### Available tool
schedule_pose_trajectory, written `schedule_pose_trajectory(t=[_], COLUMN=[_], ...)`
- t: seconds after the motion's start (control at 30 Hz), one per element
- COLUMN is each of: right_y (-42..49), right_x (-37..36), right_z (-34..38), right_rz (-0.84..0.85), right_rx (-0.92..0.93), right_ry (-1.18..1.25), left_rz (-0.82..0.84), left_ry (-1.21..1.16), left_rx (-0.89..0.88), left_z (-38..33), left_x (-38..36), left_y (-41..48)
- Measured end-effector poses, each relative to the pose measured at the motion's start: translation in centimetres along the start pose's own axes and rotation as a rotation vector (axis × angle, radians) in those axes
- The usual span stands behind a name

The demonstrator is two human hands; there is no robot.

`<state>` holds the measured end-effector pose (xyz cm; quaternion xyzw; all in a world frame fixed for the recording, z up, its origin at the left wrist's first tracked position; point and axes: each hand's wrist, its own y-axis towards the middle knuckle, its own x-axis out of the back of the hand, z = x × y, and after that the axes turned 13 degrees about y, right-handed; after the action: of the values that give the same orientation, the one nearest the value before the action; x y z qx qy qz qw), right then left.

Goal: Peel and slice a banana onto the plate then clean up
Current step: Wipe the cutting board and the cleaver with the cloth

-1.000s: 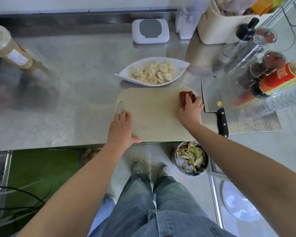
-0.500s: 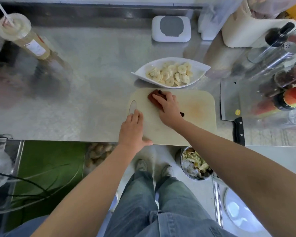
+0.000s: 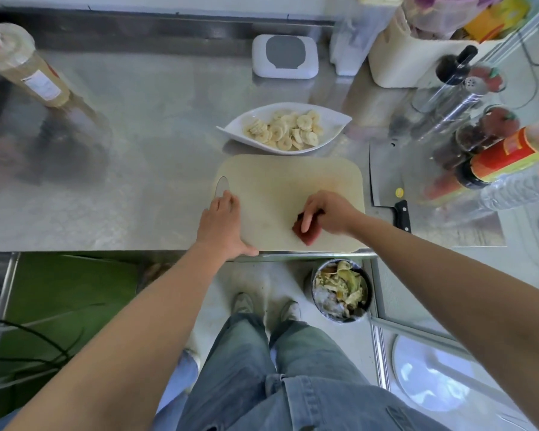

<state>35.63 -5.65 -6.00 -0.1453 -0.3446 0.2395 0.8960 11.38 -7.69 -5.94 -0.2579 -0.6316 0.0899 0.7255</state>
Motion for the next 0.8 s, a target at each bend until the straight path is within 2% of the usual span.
schedule_pose_trajectory(t=[0.07,0.13,0.23,0.33,0.37,0.43,0.47,0.5,0.57,0.67,0.73,0.8], right_y=[-0.1,-0.6,-2.2,-4.3,-4.7,-4.6,-4.2,-3.9,-3.5,-4.8,-6.1,-6.9], right_x=[-0.5,-1.9,-2.6,-0.6,0.2,1.6,2.0,2.3,1.9,-0.2,-1.0,-0.9], right_z=[0.5,0.4,-0.7,-1.9,-2.1,-2.8,-3.3,-3.7,-4.4,-4.7,-4.4,-3.6], right_rz=[-0.147,-0.17,-0.076,0.095,0.05,-0.244,-0.392,-0.469,-0.439,-0.366,-0.291,-0.195], right_rx=[0.089,0.154,0.168,0.008,-0.032,-0.015,-0.008,-0.032,-0.101,-0.052,-0.024,-0.097], right_ry=[-0.036,-0.086,-0.065,0.003,0.081,0.18,0.148,0.095,0.023,0.046,0.094,0.27], left_rz=[-0.067,-0.132,-0.158,-0.143,-0.137,-0.136,-0.137,-0.138,-0.139,-0.137,-0.141,-0.137], left_ry=[0.087,0.123,0.137,0.116,0.12,0.135,0.136,0.133,0.133,0.159,0.169,0.15], left_rx=[-0.006,-0.079,-0.092,-0.091,-0.088,-0.08,-0.077,-0.075,-0.07,-0.055,-0.056,-0.062], left_z=[-1.5,-3.3,-4.3,-4.2,-4.2,-4.4,-4.5,-4.6,-4.7,-4.9,-5.1,-5.0], left_x=[-0.3,-1.0,-1.5,-1.5,-1.5,-1.4,-1.3,-1.3,-1.3,-1.5,-1.6,-1.3], left_y=[-0.6,-1.0,-1.1,-0.7,-0.6,-0.6,-0.6,-0.6,-0.6,-0.4,-0.6,-0.7])
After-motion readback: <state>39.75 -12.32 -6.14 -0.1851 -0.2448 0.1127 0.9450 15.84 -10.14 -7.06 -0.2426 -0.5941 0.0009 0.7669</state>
